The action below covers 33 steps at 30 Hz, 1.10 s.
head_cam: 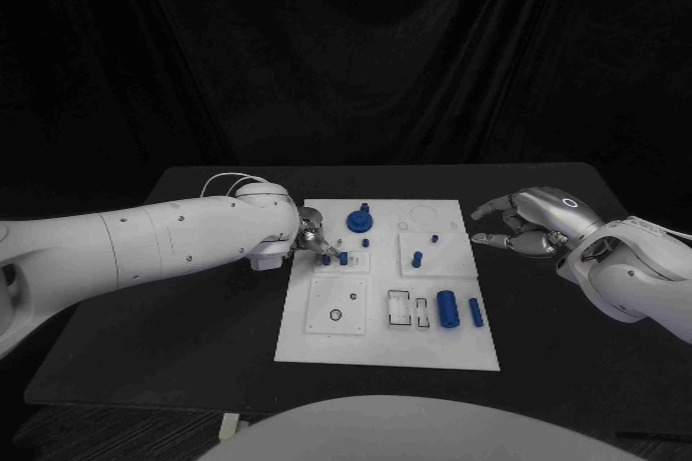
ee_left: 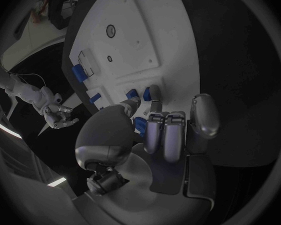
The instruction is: Assemble the parts on the task board
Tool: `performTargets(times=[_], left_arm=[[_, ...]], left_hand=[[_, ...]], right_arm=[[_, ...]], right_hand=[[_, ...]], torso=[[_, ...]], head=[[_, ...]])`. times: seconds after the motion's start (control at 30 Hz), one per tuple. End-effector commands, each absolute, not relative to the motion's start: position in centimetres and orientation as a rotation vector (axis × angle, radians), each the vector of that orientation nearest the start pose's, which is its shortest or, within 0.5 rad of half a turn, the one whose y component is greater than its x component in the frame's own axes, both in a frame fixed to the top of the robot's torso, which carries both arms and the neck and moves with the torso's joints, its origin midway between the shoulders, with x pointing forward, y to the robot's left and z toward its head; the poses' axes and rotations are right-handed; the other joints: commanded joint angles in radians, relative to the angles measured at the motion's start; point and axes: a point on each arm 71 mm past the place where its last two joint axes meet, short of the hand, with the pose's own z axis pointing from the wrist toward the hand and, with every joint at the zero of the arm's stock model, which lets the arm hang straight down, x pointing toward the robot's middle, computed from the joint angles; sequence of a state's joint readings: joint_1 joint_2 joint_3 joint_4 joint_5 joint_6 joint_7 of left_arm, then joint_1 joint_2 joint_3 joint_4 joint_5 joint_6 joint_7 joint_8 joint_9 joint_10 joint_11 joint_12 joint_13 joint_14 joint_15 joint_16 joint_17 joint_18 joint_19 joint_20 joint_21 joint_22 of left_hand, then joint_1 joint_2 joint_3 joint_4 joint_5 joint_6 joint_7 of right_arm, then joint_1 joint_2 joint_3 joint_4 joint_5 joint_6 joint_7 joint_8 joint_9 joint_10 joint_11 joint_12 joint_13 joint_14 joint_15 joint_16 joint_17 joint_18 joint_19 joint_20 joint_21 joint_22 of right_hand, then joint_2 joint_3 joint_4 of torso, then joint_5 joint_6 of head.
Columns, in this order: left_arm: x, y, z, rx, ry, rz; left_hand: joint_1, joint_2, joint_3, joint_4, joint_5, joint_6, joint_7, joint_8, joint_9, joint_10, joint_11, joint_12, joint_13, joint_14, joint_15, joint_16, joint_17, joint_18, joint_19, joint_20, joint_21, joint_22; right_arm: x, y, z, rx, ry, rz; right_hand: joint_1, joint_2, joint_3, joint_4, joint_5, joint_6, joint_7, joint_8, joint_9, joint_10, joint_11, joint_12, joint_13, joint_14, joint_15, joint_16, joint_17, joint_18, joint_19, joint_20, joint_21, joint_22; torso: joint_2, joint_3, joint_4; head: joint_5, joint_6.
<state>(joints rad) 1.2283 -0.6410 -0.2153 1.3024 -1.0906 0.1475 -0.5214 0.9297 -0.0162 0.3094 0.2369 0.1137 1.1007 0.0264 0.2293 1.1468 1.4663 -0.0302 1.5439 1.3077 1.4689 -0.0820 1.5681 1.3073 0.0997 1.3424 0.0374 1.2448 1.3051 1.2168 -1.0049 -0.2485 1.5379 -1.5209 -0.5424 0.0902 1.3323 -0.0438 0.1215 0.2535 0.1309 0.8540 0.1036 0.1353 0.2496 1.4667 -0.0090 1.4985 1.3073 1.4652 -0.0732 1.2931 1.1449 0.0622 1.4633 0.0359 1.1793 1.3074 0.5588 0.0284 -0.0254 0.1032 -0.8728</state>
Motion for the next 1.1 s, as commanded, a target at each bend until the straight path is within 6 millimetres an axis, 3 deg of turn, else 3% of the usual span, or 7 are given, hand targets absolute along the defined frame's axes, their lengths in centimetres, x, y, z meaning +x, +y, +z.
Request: performTargets(times=[0.03, 0.63, 0.77, 0.93, 0.97, 1.03, 1.1], left_arm=[[48.8, 18.8, -28.4, -0.073, 2.444, -0.244], [49.3, 20.3, -27.6, -0.17, 2.304, -0.312], [49.7, 20.9, -26.5, -0.198, 2.208, -0.375], [50.6, 21.1, -24.1, -0.187, 2.031, -0.517], [50.7, 21.0, -23.6, -0.177, 1.995, -0.549], [51.0, 20.6, -22.5, -0.139, 1.913, -0.631], [51.1, 20.1, -21.5, -0.093, 1.833, -0.713]], left_hand=[[-0.003, 0.006, -0.031, 0.017, -0.012, 0.003, -0.004, 0.024, 0.03, 0.075, -0.007, -0.001, 0.241, 0.097, -0.002, -0.003, 0.254, -0.005, 0.005, -0.007, -0.006, 0.003], [-0.129, 0.033, -0.226, 0.057, -0.065, -0.011, -0.017, 0.144, 0.184, 0.096, -0.019, 0.019, 0.256, 0.102, -0.013, 0.003, 0.264, -0.009, 0.022, -0.018, 0.0, 0.027], [-0.121, 0.042, -0.249, 0.053, -0.062, 0.023, -0.019, 0.254, 0.207, 0.099, -0.021, 0.021, 0.258, 0.102, -0.014, 0.003, 0.264, -0.009, 0.025, -0.02, 0.001, 0.03], [-0.011, 0.059, -0.282, 0.054, -0.022, 0.029, -0.018, 0.485, 0.237, 0.048, -0.02, -0.028, 0.218, 0.072, -0.012, -0.033, 0.202, -0.005, 0.013, -0.019, -0.024, 0.025], [0.014, 0.058, -0.284, 0.049, -0.004, 0.005, -0.017, 0.477, 0.232, 0.023, -0.018, -0.052, 0.199, 0.065, -0.012, -0.041, 0.187, -0.004, 0.007, -0.018, -0.031, 0.022], [0.096, 0.057, -0.284, 0.043, 0.029, -0.154, -0.003, 0.327, 0.194, -0.069, -0.007, -0.141, 0.129, 0.045, -0.002, -0.062, 0.154, 0.002, -0.019, -0.011, -0.064, 0.008], [0.204, 0.054, -0.269, 0.022, 0.057, -0.247, 0.023, 0.257, 0.163, -0.203, 0.019, -0.266, 0.038, 0.001, 0.023, -0.097, 0.099, 0.011, -0.073, 0.005, -0.124, -0.018]], right_arm=[[44.4, -27.1, -23.0, -0.273, 1.591, 0.598], [44.4, -27.3, -23.0, -0.272, 1.59, 0.595], [44.4, -27.4, -23.0, -0.27, 1.591, 0.592], [44.4, -27.4, -23.0, -0.269, 1.592, 0.59], [44.4, -27.4, -23.0, -0.269, 1.592, 0.59], [44.4, -27.4, -23.0, -0.268, 1.591, 0.59], [44.4, -27.5, -23.0, -0.268, 1.59, 0.59]], right_hand=[[0.006, 0.005, 0.0, -0.006, 0.006, 0.009, -0.001, -0.004, -0.001, 0.045, 0.008, -0.004, 0.154, 0.035, 0.004, -0.006, -0.001, 0.013, -0.005, 0.005, -0.005, 0.163], [0.009, 0.006, 0.001, -0.01, 0.016, 0.01, 0.0, -0.005, -0.003, 0.045, 0.009, -0.004, 0.154, 0.035, 0.005, -0.007, -0.002, 0.013, -0.005, 0.005, -0.007, 0.163], [0.01, 0.007, 0.001, -0.011, 0.02, 0.011, 0.0, -0.005, -0.004, 0.045, 0.009, -0.005, 0.153, 0.035, 0.005, -0.007, -0.003, 0.013, -0.005, 0.005, -0.007, 0.163], [0.011, 0.007, 0.001, -0.011, 0.023, 0.011, 0.0, -0.006, -0.004, 0.045, 0.009, -0.004, 0.154, 0.035, 0.005, -0.008, -0.003, 0.013, -0.005, 0.005, -0.007, 0.163], [0.011, 0.008, 0.001, -0.012, 0.025, 0.011, 0.0, -0.006, -0.005, 0.045, 0.009, -0.005, 0.153, 0.035, 0.005, -0.007, -0.003, 0.013, -0.005, 0.005, -0.007, 0.163], [0.011, 0.008, 0.002, -0.012, 0.027, 0.011, 0.0, -0.006, -0.005, 0.045, 0.009, -0.005, 0.153, 0.035, 0.005, -0.007, -0.003, 0.014, -0.005, 0.005, -0.007, 0.163], [0.012, 0.009, 0.002, -0.012, 0.028, 0.011, 0.0, -0.006, -0.005, 0.044, 0.009, -0.005, 0.153, 0.035, 0.005, -0.007, -0.003, 0.014, -0.005, 0.005, -0.008, 0.163]], torso=[[0.001, 0.0004, 0.0012], [0.001, -0.0002, 0.0007], [0.001, -0.0005, 0.0006], [0.0, -0.0011, 0.0002], [0.0, -0.0009, 0.0001], [-0.001, -0.0005, -0.0001], [0.0, 0.0001, 0.0]], head=[[-0.001, 0.0], [0.0, 0.0], [-0.001, 0.0], [-0.004, 0.0], [-0.004, 0.0], [-0.004, 0.0], [-0.004, 0.0]])
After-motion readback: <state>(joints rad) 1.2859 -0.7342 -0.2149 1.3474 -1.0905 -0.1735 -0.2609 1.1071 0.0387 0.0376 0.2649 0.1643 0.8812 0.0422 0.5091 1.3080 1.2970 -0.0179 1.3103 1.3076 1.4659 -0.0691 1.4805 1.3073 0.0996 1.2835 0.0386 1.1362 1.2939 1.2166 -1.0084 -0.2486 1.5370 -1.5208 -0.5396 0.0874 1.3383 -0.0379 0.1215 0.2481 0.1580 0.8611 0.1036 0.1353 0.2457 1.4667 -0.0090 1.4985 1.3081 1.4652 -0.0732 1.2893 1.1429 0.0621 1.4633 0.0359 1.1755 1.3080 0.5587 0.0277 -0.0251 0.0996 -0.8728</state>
